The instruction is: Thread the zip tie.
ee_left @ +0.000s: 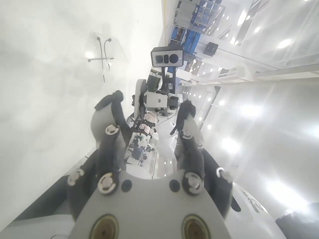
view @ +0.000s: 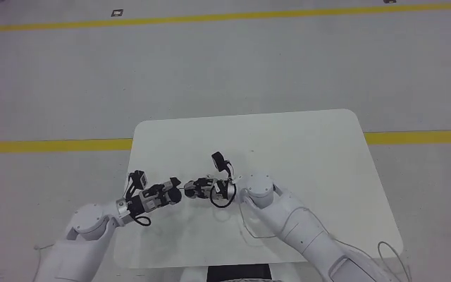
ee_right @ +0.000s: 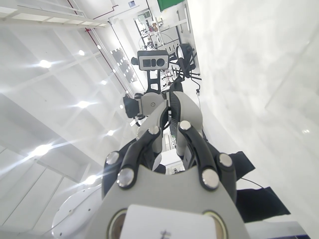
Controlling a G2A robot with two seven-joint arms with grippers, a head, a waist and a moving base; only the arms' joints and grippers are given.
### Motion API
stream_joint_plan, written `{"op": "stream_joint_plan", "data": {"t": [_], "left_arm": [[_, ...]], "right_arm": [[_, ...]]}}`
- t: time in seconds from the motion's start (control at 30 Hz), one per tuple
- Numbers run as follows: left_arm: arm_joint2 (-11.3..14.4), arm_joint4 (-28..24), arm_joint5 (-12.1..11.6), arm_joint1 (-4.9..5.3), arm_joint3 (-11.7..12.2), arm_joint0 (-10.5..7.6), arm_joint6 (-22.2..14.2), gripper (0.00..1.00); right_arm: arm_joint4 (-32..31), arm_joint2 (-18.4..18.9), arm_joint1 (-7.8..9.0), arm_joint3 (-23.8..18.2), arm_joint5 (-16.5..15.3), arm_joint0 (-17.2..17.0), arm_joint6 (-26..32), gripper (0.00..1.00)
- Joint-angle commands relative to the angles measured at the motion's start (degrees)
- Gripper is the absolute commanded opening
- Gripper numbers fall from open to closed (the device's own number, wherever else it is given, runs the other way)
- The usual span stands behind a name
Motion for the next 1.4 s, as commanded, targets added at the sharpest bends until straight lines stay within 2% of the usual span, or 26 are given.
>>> {"op": "stream_joint_plan", "data": {"t": [0.0, 0.27, 0.8, 1.37], "left_arm": [[-0.02, -0.13, -0.13, 0.04, -0.13, 0.14, -0.32, 0.21], [0.49, 0.69, 0.22, 0.34, -0.15, 0.33, -2.58, 0.2], [0.27, -0.61, 0.05, 0.63, -0.06, 0.67, -2.03, 0.07], [0.9, -0.72, 0.47, 0.9, 0.82, 0.0, -1.95, 0.06]], "right_arm": [[-0.11, -0.09, 0.03, 0.11, 0.1, 0.11, 0.39, 0.0], [-0.12, -0.42, 0.09, 0.0, -0.11, 0.08, 0.98, 0.0], [-0.8, -0.71, 0.46, -0.98, -0.63, -0.37, 1.79, 0.0], [-0.67, -1.1, 0.57, -1.27, -1.55, -0.25, 1.96, 0.0]]}}
